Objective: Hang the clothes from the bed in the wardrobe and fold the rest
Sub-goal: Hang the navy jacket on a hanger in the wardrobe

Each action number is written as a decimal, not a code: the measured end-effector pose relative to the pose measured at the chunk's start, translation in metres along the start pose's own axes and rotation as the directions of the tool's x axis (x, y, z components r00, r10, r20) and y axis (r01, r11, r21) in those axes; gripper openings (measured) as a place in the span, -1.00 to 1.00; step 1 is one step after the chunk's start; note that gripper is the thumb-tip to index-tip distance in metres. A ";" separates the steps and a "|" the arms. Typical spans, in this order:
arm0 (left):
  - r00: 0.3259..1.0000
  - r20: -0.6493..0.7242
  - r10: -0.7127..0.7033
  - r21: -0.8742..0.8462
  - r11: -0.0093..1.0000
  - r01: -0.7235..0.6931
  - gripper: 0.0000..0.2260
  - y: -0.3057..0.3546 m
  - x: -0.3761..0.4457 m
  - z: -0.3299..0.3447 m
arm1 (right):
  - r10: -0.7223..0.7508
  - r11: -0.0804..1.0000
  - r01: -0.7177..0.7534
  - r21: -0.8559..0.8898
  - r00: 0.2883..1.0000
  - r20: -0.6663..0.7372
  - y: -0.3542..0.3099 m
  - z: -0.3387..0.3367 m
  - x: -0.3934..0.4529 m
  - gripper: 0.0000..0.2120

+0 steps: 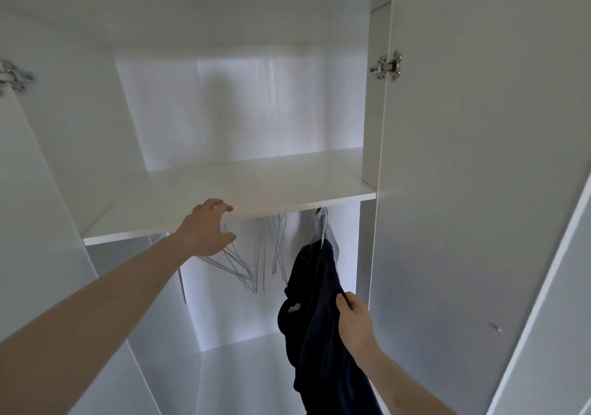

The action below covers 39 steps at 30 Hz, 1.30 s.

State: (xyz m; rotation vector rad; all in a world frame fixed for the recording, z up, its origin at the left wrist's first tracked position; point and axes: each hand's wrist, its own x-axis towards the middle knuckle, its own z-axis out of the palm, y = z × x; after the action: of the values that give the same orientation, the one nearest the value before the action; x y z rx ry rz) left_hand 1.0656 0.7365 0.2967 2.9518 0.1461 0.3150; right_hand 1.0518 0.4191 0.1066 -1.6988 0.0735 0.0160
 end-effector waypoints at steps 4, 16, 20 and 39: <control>0.999 0.038 0.005 0.037 0.999 -0.006 -0.32 -0.017 0.031 0.003 | 0.024 1.000 -0.024 0.006 0.999 -0.049 0.008 0.020 0.019 -0.66; 0.959 0.266 0.100 0.151 0.978 -0.144 -0.33 -0.052 0.110 0.023 | 0.065 0.998 -0.067 -0.015 0.992 -0.110 0.021 0.087 0.048 -0.69; 0.956 0.284 0.070 0.139 0.984 -0.113 -0.28 -0.063 0.113 0.033 | 0.066 0.998 -0.067 -0.007 0.993 -0.102 0.023 0.103 0.062 -0.71; 0.940 0.341 0.012 0.192 0.978 -0.082 0.00 -0.057 0.135 0.051 | 0.021 0.998 -0.025 -0.061 0.997 -0.076 0.005 0.089 0.160 -0.68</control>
State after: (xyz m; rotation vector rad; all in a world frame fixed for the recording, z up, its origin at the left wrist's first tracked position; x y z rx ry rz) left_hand 1.2036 0.8004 0.2646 3.1582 0.0647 -0.2187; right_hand 1.2145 0.5001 0.0818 -1.7607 0.1500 -0.0284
